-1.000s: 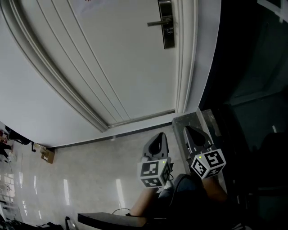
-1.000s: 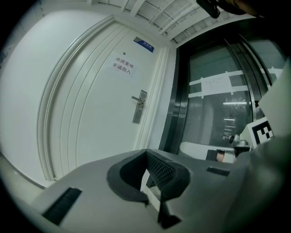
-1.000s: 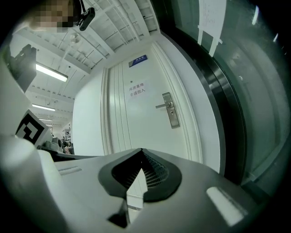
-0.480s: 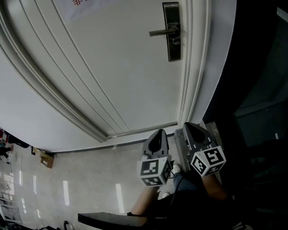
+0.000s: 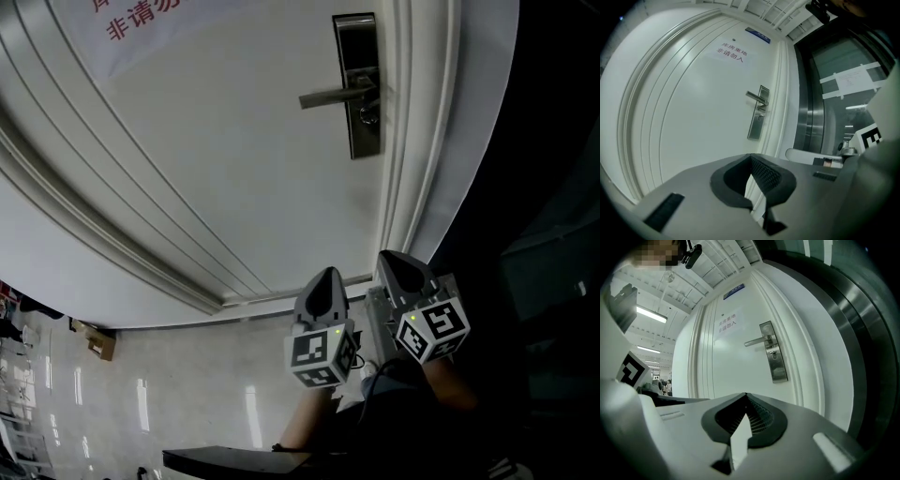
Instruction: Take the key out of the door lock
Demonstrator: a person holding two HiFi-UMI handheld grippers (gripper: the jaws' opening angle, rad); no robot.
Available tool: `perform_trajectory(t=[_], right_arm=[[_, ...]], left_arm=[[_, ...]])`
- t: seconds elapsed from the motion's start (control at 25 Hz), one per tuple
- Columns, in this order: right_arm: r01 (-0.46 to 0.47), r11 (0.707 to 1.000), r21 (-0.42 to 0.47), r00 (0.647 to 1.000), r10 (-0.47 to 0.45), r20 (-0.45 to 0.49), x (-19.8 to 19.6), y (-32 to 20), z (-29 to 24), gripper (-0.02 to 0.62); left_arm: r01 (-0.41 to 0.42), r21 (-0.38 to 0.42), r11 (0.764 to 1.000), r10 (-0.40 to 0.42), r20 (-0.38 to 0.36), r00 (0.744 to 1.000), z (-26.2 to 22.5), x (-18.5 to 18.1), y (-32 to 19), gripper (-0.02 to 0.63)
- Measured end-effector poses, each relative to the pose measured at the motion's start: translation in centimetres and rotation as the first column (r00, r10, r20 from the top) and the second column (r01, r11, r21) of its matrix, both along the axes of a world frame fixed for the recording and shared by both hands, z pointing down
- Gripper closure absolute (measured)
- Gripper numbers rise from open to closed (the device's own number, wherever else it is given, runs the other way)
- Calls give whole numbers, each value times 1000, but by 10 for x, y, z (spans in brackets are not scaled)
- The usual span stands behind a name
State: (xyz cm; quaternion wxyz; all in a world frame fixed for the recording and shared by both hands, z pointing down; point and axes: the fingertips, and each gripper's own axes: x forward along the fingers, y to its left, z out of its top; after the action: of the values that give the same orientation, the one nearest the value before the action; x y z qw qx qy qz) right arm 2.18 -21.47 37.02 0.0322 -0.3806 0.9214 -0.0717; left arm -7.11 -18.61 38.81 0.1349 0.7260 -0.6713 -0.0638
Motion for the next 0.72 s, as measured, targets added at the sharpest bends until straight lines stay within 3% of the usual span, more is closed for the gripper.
perform_trajectory(t=[0.32, 0.72], right_arm=[[54, 998, 27, 998, -53, -26, -9, -45, -1, 595], [34, 998, 58, 997, -30, -74, -14, -86, 0, 595]], left_arm=[[34, 15, 999, -34, -12, 999, -2, -3, -45, 606], [-1, 1, 1000, 1, -19, 1000, 2, -6, -89, 606]])
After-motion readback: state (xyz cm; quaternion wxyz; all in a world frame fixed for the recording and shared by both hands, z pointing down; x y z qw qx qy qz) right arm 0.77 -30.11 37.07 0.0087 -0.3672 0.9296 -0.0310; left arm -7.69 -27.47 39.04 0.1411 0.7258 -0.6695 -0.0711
